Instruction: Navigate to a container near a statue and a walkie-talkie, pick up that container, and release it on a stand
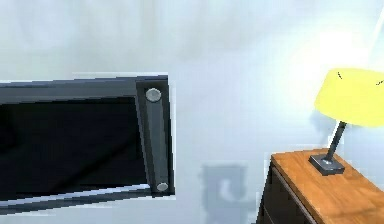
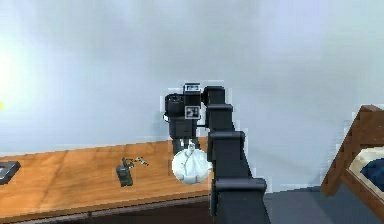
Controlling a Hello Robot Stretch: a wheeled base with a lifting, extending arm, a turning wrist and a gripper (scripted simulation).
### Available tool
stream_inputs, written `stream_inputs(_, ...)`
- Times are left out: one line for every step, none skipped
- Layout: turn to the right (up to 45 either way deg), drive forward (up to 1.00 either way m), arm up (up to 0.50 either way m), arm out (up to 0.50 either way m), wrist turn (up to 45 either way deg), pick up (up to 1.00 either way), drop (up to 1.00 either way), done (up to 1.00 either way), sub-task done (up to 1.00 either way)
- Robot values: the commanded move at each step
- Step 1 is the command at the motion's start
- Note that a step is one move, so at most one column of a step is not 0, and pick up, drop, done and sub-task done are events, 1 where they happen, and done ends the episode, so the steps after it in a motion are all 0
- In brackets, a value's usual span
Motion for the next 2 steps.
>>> stream_inputs(0.0, 0.00, 0.00, 0.00, 3.0, 0.00, 0.00, 0.00, 0.00)
stream_inputs(0.0, 0.00, -0.30, 0.00, 0.0, 0.00, 0.00, 0.00, 0.00)
